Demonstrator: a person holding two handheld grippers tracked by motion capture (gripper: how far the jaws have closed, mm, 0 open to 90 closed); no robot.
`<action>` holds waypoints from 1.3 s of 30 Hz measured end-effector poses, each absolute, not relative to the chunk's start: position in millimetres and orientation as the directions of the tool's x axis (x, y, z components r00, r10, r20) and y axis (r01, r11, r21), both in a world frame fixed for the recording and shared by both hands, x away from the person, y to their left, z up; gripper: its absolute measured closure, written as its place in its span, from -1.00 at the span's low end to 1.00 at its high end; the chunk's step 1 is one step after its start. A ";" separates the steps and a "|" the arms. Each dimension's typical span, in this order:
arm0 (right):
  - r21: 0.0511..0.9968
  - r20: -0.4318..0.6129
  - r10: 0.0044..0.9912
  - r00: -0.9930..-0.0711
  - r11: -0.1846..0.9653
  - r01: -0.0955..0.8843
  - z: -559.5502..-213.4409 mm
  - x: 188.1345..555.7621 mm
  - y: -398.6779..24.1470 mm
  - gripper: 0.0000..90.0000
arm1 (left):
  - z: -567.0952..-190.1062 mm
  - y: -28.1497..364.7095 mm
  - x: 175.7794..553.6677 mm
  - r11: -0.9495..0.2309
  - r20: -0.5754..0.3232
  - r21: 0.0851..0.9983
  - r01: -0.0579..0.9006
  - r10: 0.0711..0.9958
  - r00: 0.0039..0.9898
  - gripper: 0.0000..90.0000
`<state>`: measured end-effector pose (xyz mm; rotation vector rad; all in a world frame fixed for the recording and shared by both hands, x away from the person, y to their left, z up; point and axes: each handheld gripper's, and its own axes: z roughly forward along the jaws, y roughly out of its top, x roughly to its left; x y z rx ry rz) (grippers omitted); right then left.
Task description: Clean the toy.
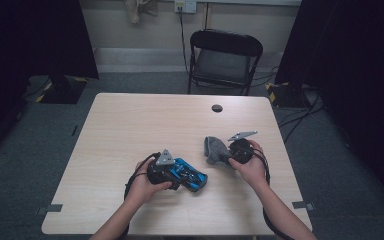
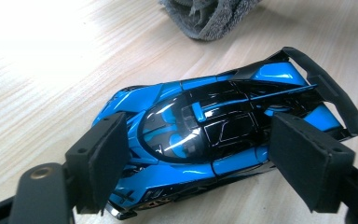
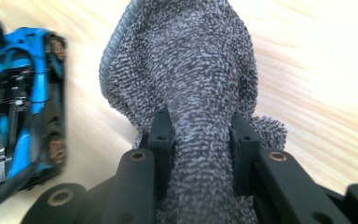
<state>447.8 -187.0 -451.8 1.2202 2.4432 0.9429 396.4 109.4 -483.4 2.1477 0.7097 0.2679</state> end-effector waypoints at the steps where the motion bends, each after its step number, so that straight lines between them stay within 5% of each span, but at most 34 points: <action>1: 0.648 0.057 0.788 -0.613 0.438 0.624 -452.6 449.7 -188.4 0.52 | -483.3 109.6 396.5 -0.490 -0.053 0.777 0.395 0.575 0.816 -0.56; 23: 0.638 0.029 0.854 -0.519 0.384 0.668 -465.7 489.3 -201.5 0.45 | -483.0 117.1 399.8 -0.496 -0.070 0.759 0.422 0.582 0.810 -0.59; 39: 0.640 0.005 0.841 -0.540 0.413 0.648 -464.4 489.6 -198.6 -0.21 | -479.7 121.1 399.5 -0.491 -0.081 0.755 0.435 0.589 0.804 -0.60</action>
